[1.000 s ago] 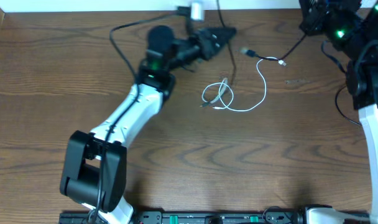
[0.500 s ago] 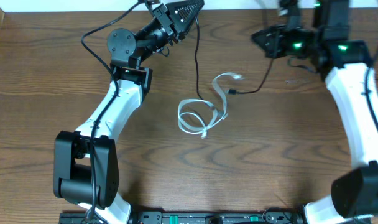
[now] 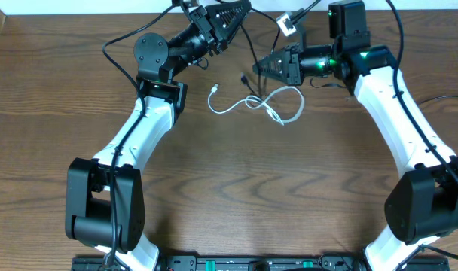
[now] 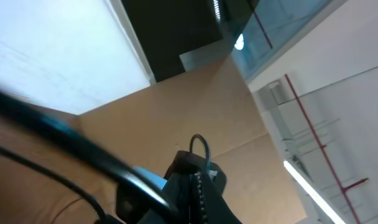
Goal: Untangle cables
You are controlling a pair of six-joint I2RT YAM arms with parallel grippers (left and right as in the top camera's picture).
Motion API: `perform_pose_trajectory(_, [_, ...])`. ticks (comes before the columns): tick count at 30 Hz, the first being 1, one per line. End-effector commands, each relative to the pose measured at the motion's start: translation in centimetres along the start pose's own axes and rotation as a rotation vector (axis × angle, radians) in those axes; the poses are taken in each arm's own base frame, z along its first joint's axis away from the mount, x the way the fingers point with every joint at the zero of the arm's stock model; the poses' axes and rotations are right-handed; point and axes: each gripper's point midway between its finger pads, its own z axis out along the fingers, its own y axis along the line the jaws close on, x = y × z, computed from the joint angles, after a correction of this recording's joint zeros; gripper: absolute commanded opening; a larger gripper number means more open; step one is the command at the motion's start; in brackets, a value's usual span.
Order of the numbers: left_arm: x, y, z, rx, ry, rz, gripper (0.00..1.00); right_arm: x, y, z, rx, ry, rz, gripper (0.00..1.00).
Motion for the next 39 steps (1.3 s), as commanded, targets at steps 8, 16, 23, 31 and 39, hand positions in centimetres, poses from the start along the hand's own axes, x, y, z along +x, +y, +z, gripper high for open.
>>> perform_pose_trajectory(8, [-2.0,1.3,-0.7,-0.061,-0.056,0.139,0.08,0.0,2.1,-0.1,-0.108,0.002,-0.028,0.11])
perform_pose_trajectory(16, [-1.4,1.2,-0.4,-0.052,-0.046,0.068,0.08,0.0,2.1,0.0,-0.104,0.002,-0.051,0.13])
perform_pose_trajectory(23, [0.8,0.0,1.2,-0.004,0.000,0.032,0.08,0.0,0.9,0.7,-0.025,0.008,-0.069,0.13])
perform_pose_trajectory(31, [1.3,0.0,1.4,-0.001,0.009,0.018,0.08,0.0,1.0,1.1,-0.014,0.012,-0.082,0.14])
perform_pose_trajectory(39, [1.4,0.0,1.4,-0.001,0.014,0.030,0.08,0.1,-0.3,1.7,0.080,0.019,-0.084,0.01])
